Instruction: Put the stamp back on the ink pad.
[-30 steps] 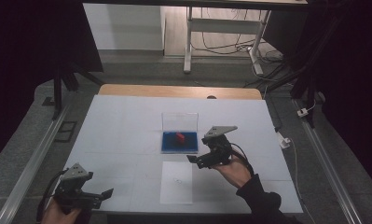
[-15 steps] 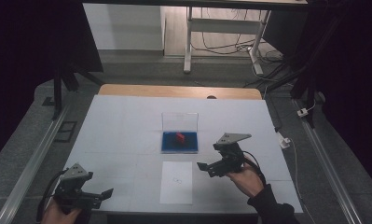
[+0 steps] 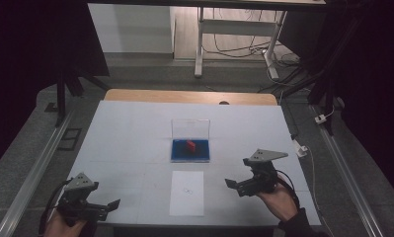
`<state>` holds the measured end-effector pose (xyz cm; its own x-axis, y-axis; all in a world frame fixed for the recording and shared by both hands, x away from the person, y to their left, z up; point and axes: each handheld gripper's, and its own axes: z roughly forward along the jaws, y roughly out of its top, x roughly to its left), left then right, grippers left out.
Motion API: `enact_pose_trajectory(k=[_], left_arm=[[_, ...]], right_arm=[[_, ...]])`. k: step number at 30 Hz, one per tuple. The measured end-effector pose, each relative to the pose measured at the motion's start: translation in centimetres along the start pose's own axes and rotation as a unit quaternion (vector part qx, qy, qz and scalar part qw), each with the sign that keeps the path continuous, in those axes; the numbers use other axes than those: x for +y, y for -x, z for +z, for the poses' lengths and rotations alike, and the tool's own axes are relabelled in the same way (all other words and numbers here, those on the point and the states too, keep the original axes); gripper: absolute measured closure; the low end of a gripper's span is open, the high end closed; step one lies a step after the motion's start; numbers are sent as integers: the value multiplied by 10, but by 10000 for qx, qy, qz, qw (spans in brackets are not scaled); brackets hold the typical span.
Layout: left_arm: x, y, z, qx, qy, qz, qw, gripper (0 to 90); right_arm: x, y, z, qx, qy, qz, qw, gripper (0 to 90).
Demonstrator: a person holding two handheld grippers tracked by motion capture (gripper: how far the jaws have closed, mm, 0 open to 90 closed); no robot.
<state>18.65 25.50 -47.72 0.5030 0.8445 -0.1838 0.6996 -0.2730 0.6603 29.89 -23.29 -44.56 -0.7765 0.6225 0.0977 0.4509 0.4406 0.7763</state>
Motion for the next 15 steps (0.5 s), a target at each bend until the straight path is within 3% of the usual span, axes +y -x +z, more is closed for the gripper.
enact_pose_trajectory(k=[15], left_arm=[[0, 0, 0, 2, -11, -2, 10000, 16]], right_arm=[[-34, 9, -43, -554, 143, 279, 9980, 0]])
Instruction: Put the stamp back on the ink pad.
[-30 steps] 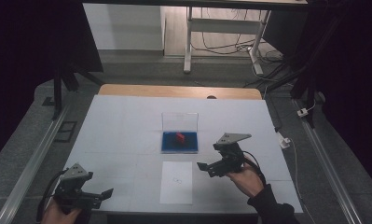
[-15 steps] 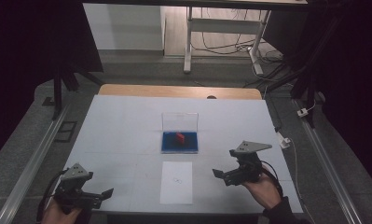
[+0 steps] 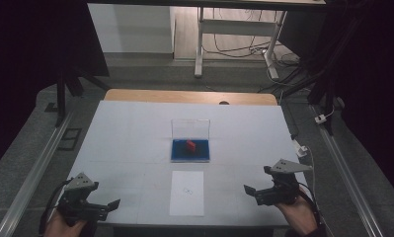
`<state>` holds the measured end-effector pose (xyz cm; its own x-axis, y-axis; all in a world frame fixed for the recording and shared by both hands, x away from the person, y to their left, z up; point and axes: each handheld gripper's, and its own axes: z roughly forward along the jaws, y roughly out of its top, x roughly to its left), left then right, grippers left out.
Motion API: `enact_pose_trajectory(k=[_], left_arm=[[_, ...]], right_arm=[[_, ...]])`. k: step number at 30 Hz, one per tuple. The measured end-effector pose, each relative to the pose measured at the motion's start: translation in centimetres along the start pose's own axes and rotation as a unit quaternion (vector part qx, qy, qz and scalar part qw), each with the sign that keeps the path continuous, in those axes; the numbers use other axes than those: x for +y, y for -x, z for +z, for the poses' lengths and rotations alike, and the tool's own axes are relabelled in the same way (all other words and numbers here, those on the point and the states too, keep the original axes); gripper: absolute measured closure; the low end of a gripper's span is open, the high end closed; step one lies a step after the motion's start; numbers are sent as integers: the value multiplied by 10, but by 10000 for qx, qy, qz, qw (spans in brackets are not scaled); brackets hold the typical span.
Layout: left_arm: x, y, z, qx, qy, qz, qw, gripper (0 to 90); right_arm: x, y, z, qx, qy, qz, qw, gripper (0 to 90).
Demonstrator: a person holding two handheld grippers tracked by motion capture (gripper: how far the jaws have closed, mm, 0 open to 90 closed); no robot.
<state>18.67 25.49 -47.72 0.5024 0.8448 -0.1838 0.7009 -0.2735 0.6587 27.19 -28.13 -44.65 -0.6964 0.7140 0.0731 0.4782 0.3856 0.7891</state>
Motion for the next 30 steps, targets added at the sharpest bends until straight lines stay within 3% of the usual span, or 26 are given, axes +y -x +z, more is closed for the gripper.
enact_pose_trajectory(k=[7, 14, 25, 30], left_arm=[[0, 0, 0, -4, 5, -8, 10000, 15], [0, -1, -1, -6, 10, -3, 10000, 15], [-1, 0, -1, -6, 8, 1, 10000, 15], [0, 0, 0, 2, -9, -11, 10000, 15]], right_arm=[[-17, 5, -21, -340, 13, 160, 9993, 0], [-30, 6, -35, -516, -49, 355, 9980, 0], [-48, 2, -47, -709, -369, 554, 9953, 0], [-48, 1, -47, -799, -349, 534, 9948, 0]])
